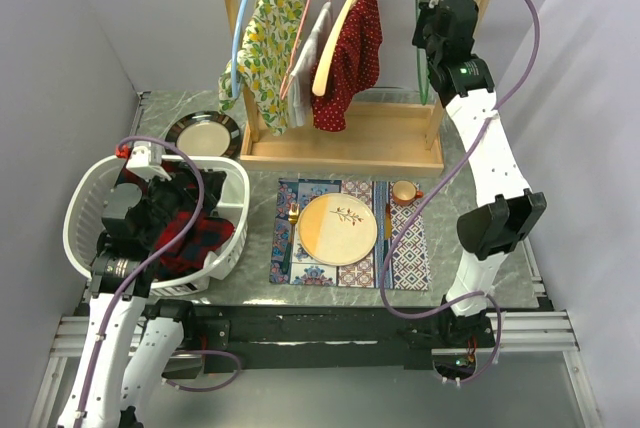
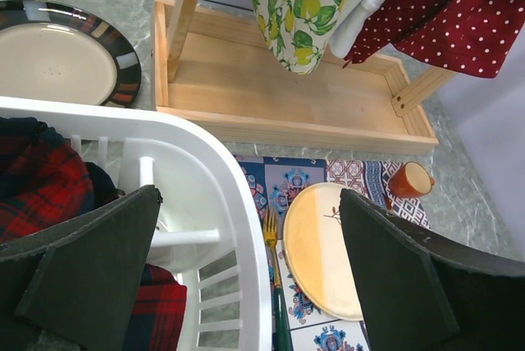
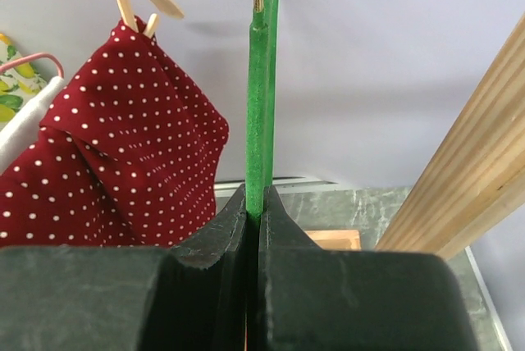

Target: Remove the skirt from the hanger

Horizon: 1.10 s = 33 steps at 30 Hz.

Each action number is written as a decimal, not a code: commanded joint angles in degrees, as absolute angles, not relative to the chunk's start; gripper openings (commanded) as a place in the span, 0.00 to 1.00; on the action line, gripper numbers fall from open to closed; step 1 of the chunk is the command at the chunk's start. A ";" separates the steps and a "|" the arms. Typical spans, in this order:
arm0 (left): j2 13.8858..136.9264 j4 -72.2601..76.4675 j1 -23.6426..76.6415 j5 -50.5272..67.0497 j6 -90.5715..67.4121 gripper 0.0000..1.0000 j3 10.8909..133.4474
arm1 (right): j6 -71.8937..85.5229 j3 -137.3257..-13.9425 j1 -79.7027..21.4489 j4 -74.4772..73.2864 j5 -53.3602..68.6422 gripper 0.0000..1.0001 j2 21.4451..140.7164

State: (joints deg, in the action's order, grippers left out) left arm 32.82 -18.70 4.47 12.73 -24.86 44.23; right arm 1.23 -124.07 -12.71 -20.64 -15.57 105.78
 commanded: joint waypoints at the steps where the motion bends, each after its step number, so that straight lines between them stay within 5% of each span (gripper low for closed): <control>1: 32.96 -17.23 4.57 11.87 -24.08 0.97 44.03 | 4.55 -130.93 -12.39 -23.54 -15.03 0.22 104.41; 4: 32.08 -17.14 4.57 10.99 -24.17 0.97 43.86 | 8.33 -133.41 -12.39 -30.31 -15.56 0.53 102.31; 5: 31.56 -16.96 4.57 10.90 -24.17 0.97 43.77 | 9.48 -132.90 -12.48 -32.50 -15.90 0.55 101.17; 17: 31.38 -16.79 4.83 11.69 -24.17 0.97 43.42 | 25.57 -124.90 -16.34 -41.14 -7.03 0.63 88.51; 33: 31.99 -16.52 4.83 12.83 -24.26 0.97 43.33 | 41.31 -109.25 -27.07 -13.19 -2.64 0.60 89.38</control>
